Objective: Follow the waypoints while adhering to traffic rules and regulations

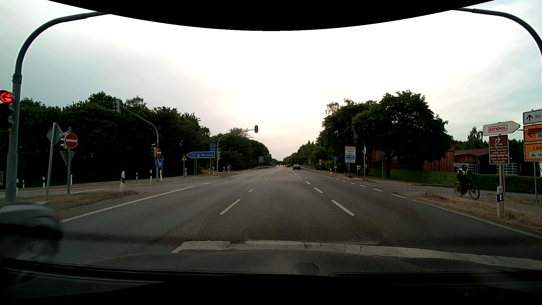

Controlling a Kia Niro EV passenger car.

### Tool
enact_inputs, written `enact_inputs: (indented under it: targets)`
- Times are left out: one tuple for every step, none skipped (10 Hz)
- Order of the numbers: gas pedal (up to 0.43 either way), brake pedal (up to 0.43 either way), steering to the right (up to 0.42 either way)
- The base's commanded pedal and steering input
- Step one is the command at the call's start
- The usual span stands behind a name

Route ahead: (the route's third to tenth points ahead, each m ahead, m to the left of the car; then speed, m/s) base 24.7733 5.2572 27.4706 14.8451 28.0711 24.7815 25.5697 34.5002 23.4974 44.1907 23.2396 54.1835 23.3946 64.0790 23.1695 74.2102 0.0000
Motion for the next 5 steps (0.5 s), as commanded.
enact_inputs:
  targets:
    - [0.0,0.232,-0.001]
    - [0.0,0.232,-0.001]
    - [0.0,0.232,-0.001]
    - [0.0,0.232,-0.001]
    - [0.0,0.232,-0.001]
